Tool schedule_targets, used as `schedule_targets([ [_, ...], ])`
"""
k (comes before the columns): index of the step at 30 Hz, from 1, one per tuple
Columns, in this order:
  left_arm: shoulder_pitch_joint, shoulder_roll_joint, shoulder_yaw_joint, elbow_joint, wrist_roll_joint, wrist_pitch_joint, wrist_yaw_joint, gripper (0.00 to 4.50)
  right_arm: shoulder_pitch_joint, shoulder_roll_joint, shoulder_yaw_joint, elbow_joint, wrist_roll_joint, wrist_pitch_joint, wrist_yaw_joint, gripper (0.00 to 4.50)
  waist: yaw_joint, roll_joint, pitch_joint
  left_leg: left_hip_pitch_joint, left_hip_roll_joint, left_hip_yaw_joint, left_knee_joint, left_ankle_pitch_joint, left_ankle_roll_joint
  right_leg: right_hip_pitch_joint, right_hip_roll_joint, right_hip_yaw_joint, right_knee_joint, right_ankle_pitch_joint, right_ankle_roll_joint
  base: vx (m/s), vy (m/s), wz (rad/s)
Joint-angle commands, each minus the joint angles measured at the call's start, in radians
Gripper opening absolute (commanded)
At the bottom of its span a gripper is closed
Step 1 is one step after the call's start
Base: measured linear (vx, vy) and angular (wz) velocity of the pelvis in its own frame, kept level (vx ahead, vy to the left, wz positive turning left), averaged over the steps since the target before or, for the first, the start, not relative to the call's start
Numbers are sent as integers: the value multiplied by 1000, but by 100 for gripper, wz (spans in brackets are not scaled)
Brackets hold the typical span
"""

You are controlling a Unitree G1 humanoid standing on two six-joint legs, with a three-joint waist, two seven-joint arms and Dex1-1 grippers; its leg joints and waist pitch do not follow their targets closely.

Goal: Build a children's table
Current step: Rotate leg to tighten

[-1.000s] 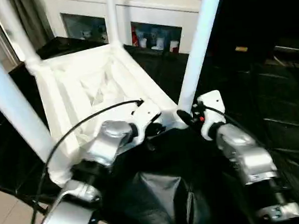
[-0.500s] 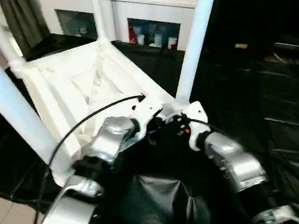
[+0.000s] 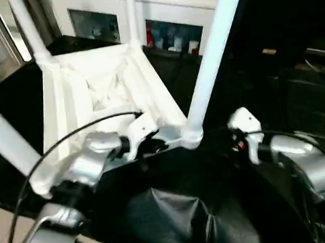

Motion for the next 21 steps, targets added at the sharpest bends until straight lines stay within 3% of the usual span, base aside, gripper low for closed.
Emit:
schedule_targets([
  [1, 16, -18, -11, -50, -58, -10, -60, 0, -14, -13, -7, 4, -10, 6, -20, 400, 3, -13, -67, 13, 38, -14, -61, -220, 54, 47, -55, 41, -67, -331, -173, 0, 0, 0],
  [4, 35, -11, -21, -96, -76, -11, -95, 0, -18, -5, 17, 16, -16, 0, -21, 424, 5, -10, -68, 18, 39, -12, -59, -219, 49, 43, -54, 42, -65, -314, -181, 0, 0, 0],
  [12, 45, -11, -25, -131, -78, 3, -113, 0, -32, 48, 43, 24, -7, 10, -16, 424, 7, -11, -69, 13, 38, -14, -60, -204, 52, 48, -54, 41, -59, -283, -186, 0, 0, 0],
  [21, 50, -1, -18, -143, -71, 15, -118, 0, -36, 57, 47, 31, 1, 8, -7, 353, 11, -11, -70, 13, 36, -13, -57, -181, 58, 50, -53, 42, -54, -246, -195, 0, 0, 0],
])
